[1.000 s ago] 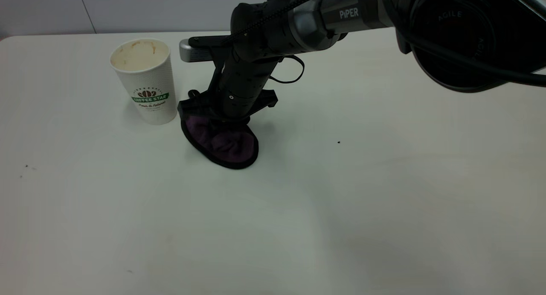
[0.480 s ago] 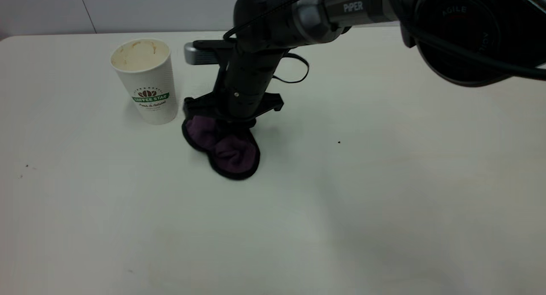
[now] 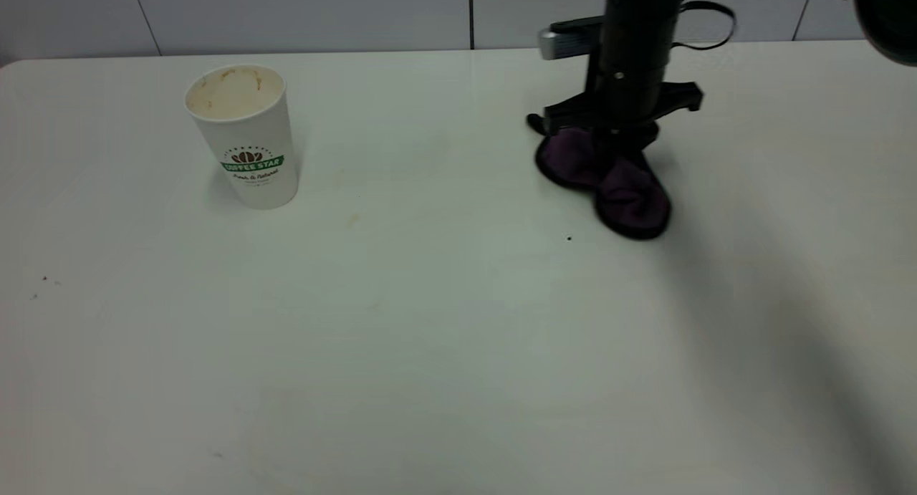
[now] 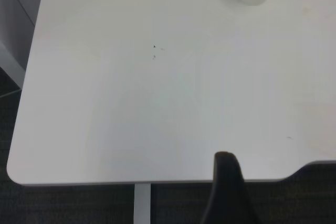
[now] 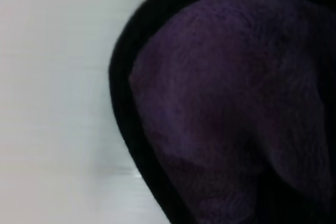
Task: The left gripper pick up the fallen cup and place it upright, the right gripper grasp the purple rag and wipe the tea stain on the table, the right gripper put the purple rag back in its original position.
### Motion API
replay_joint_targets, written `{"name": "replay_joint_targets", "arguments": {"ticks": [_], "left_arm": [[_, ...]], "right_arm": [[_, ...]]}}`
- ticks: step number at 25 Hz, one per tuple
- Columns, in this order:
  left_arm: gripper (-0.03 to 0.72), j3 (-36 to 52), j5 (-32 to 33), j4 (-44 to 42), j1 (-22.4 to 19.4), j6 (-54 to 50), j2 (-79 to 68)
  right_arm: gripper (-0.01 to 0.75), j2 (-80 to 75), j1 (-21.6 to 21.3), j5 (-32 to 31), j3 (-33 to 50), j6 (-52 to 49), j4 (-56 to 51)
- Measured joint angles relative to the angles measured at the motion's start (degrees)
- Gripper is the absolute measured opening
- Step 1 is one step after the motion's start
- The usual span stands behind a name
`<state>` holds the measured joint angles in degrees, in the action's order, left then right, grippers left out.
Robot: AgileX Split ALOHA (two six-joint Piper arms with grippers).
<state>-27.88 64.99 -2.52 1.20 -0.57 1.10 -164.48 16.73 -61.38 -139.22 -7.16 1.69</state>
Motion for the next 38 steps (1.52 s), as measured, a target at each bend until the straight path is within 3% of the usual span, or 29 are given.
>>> {"name": "replay_joint_targets", "arguments": {"ticks": [7, 13, 16, 21, 23, 30, 38], "left_arm": [[0.541, 0.0, 0.0, 0.0, 0.0, 0.0, 0.0], [0.541, 0.0, 0.0, 0.0, 0.0, 0.0, 0.0], [0.541, 0.0, 0.0, 0.0, 0.0, 0.0, 0.0], [0.541, 0.0, 0.0, 0.0, 0.0, 0.0, 0.0], [0.541, 0.0, 0.0, 0.0, 0.0, 0.0, 0.0], [0.541, 0.0, 0.0, 0.0, 0.0, 0.08, 0.0], [0.541, 0.0, 0.0, 0.0, 0.0, 0.08, 0.0]], "right_arm": [[0.088, -0.09, -9.04, -5.05, -0.23, 1.18, 0.64], [0.127, -0.13, -12.41, -5.86, -0.23, 2.4, 0.64], [0.26, -0.42, -12.41, -7.06, -1.22, 3.32, 1.36], [0.66, -0.17, -12.41, -8.08, -5.42, 7.94, 0.57], [0.712, 1.02, -12.41, -8.08, -5.68, 8.99, -1.69], [0.726, 13.75, -11.75, -8.35, -0.42, 12.79, -4.02], [0.726, 42.55, -9.68, -8.64, 24.43, 13.35, -3.41]]}}
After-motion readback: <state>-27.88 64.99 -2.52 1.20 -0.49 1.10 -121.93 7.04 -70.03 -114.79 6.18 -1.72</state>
